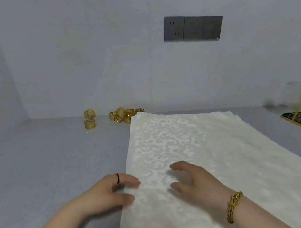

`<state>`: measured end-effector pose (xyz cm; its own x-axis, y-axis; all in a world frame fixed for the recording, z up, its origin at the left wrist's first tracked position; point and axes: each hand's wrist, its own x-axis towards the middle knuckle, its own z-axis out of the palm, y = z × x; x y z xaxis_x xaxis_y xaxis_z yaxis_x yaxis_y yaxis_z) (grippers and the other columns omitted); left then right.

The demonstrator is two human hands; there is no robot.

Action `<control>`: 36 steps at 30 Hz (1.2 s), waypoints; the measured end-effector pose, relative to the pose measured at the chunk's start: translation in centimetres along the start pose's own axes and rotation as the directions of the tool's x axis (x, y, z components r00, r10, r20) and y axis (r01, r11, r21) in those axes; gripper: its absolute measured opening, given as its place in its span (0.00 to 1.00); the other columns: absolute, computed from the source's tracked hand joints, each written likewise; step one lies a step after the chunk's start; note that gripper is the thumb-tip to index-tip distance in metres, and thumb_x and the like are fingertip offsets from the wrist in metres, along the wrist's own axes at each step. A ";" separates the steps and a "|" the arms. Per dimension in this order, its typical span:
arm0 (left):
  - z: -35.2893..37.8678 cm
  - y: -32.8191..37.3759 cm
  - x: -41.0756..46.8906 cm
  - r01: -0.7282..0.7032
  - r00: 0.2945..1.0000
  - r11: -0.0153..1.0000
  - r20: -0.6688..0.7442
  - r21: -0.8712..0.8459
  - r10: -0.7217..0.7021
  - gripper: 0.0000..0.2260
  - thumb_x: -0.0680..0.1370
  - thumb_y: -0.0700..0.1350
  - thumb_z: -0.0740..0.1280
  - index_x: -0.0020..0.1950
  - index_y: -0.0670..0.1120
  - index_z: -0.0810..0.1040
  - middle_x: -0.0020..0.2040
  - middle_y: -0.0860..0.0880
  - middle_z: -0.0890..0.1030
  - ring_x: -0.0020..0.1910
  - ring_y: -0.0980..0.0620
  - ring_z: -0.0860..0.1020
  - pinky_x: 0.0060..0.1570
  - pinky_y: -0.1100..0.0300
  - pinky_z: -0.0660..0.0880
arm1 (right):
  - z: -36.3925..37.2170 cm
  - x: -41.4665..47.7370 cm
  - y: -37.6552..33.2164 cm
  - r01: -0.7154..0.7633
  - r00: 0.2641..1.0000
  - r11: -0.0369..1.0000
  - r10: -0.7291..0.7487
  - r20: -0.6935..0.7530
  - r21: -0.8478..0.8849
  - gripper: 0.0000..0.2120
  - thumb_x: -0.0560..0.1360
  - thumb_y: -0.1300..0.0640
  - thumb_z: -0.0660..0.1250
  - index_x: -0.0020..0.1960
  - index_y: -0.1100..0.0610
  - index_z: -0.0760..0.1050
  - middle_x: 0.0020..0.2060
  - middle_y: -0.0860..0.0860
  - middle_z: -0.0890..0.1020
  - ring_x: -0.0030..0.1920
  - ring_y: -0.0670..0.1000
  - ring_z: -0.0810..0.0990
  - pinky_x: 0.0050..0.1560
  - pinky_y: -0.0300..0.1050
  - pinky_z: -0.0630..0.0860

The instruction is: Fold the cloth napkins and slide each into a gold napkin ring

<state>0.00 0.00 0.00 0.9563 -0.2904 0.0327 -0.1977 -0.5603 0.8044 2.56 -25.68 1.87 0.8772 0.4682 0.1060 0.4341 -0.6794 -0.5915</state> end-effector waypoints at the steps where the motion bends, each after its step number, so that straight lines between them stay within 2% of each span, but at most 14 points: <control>1: 0.4 0.2 -0.8 0.021 0.999 0.999 0.037 -0.026 -0.020 0.17 0.57 0.60 0.69 0.43 0.75 0.75 0.52 0.77 0.72 0.57 0.74 0.70 0.59 0.77 0.63 | 0.4 -0.5 -0.3 0.020 0.998 0.999 -0.022 0.051 0.027 0.22 0.75 0.48 0.65 0.67 0.47 0.64 0.65 0.42 0.69 0.66 0.42 0.66 0.61 0.30 0.60; 4: 1.7 -0.9 -1.6 -0.002 1.000 0.997 -0.024 -0.077 0.000 0.19 0.61 0.50 0.70 0.41 0.75 0.76 0.50 0.80 0.72 0.56 0.77 0.69 0.58 0.80 0.62 | 2.3 -1.8 -1.1 0.118 0.979 0.991 -0.127 0.158 0.068 0.28 0.69 0.43 0.69 0.66 0.47 0.67 0.61 0.36 0.67 0.65 0.36 0.62 0.66 0.27 0.56; 7: 2.5 -0.7 -1.8 0.020 0.998 0.998 -0.061 -0.065 -0.024 0.24 0.62 0.43 0.65 0.37 0.76 0.75 0.46 0.82 0.70 0.53 0.82 0.67 0.53 0.84 0.59 | 4.1 -2.4 -1.3 0.212 0.963 0.976 -0.199 0.181 -0.055 0.41 0.57 0.30 0.60 0.67 0.44 0.66 0.61 0.31 0.59 0.64 0.31 0.52 0.63 0.21 0.43; 9: 2.4 -0.8 -1.8 -0.003 0.998 0.997 -0.067 -0.071 -0.002 0.23 0.61 0.42 0.65 0.36 0.75 0.76 0.45 0.81 0.72 0.53 0.82 0.67 0.53 0.85 0.59 | 4.3 -2.3 -0.6 0.222 0.970 0.974 -0.214 0.119 -0.056 0.32 0.65 0.36 0.66 0.66 0.44 0.67 0.61 0.31 0.60 0.64 0.31 0.52 0.65 0.22 0.45; 11: 2.4 -0.7 -1.9 -0.001 0.998 0.996 -0.065 -0.084 -0.004 0.19 0.61 0.45 0.68 0.34 0.73 0.78 0.45 0.78 0.75 0.53 0.80 0.68 0.53 0.84 0.59 | 4.3 -2.3 -0.3 0.213 0.972 0.976 -0.208 0.105 -0.042 0.21 0.73 0.46 0.66 0.65 0.45 0.69 0.61 0.32 0.62 0.63 0.30 0.53 0.61 0.18 0.43; 14: 3.0 -0.5 -2.0 -0.024 0.994 0.994 -0.107 -0.107 0.013 0.12 0.53 0.56 0.77 0.32 0.68 0.80 0.46 0.70 0.79 0.52 0.77 0.71 0.51 0.82 0.64 | 4.5 -2.1 -0.3 0.208 0.974 0.978 -0.205 0.098 -0.014 0.21 0.72 0.43 0.65 0.63 0.46 0.72 0.59 0.30 0.62 0.62 0.29 0.54 0.64 0.20 0.46; 17: 3.3 -0.8 -1.8 -0.039 0.987 0.995 -0.159 -0.086 0.025 0.18 0.44 0.72 0.72 0.30 0.67 0.80 0.47 0.74 0.77 0.53 0.76 0.71 0.49 0.81 0.66 | 4.7 -2.1 -0.7 0.204 0.977 0.978 -0.206 0.054 0.036 0.35 0.61 0.30 0.56 0.62 0.46 0.74 0.56 0.27 0.62 0.58 0.23 0.54 0.59 0.16 0.46; 20: 3.3 -1.2 -1.7 -0.056 0.980 0.996 -0.194 -0.074 0.041 0.24 0.44 0.78 0.66 0.30 0.65 0.81 0.48 0.75 0.75 0.53 0.74 0.72 0.49 0.80 0.68 | 4.6 -1.9 -0.3 0.211 0.977 0.977 -0.211 0.027 -0.001 0.19 0.73 0.43 0.64 0.62 0.46 0.73 0.57 0.29 0.64 0.60 0.26 0.56 0.58 0.16 0.48; 22: 3.3 -1.2 -1.7 -0.066 0.976 0.997 -0.213 -0.050 0.054 0.25 0.43 0.78 0.66 0.29 0.64 0.81 0.47 0.74 0.76 0.53 0.74 0.72 0.48 0.80 0.68 | 4.9 -1.8 -0.3 0.244 0.970 0.968 -0.243 0.011 -0.061 0.17 0.74 0.43 0.61 0.60 0.46 0.75 0.57 0.29 0.65 0.61 0.27 0.57 0.57 0.16 0.49; 24: 3.3 -1.3 -1.7 -0.062 0.974 0.998 -0.220 -0.016 0.057 0.24 0.43 0.78 0.65 0.29 0.65 0.81 0.46 0.74 0.77 0.53 0.75 0.72 0.48 0.81 0.67 | 5.2 -1.5 -1.0 0.248 0.964 0.944 -0.263 -0.040 -0.216 0.19 0.68 0.42 0.56 0.49 0.44 0.81 0.54 0.30 0.74 0.57 0.28 0.68 0.53 0.18 0.60; 26: 3.2 -1.2 -1.7 -0.066 0.977 0.998 -0.205 -0.024 0.060 0.24 0.44 0.78 0.65 0.30 0.66 0.81 0.46 0.74 0.77 0.53 0.75 0.72 0.50 0.81 0.67 | 5.6 -1.2 -1.4 0.232 0.959 0.931 -0.268 -0.097 -0.280 0.14 0.64 0.45 0.55 0.32 0.41 0.80 0.39 0.31 0.81 0.42 0.30 0.78 0.39 0.20 0.69; 29: 2.9 -0.7 -1.7 -0.029 0.984 0.998 -0.175 -0.058 0.018 0.10 0.56 0.65 0.75 0.34 0.68 0.80 0.47 0.75 0.76 0.52 0.76 0.72 0.50 0.83 0.65 | 6.0 -0.6 -1.2 0.254 0.933 0.921 -0.314 -0.177 -0.295 0.15 0.66 0.47 0.55 0.29 0.45 0.79 0.34 0.35 0.82 0.36 0.35 0.80 0.34 0.25 0.73; 32: 2.4 -1.8 -1.2 -0.036 0.971 0.998 -0.240 -0.055 0.022 0.23 0.71 0.39 0.72 0.37 0.72 0.78 0.45 0.79 0.73 0.49 0.78 0.72 0.49 0.82 0.64 | 5.5 -0.6 -0.5 0.194 0.958 0.978 -0.204 -0.201 -0.071 0.21 0.69 0.42 0.51 0.42 0.51 0.80 0.35 0.36 0.81 0.40 0.39 0.78 0.41 0.31 0.73; 36: 1.8 -1.2 0.8 -0.034 0.970 0.990 -0.232 0.137 0.066 0.23 0.74 0.41 0.68 0.47 0.73 0.72 0.45 0.80 0.72 0.49 0.80 0.69 0.49 0.85 0.60 | 5.2 -0.8 -0.2 0.198 0.954 0.976 -0.170 -0.248 0.090 0.09 0.76 0.48 0.57 0.37 0.41 0.66 0.29 0.37 0.76 0.35 0.41 0.73 0.34 0.31 0.66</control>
<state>0.62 -0.93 -2.04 0.9651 -0.1384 0.2222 -0.2577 -0.6514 0.7136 0.68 -23.03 -2.23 0.8134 0.4221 0.4002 0.5789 -0.5197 -0.6284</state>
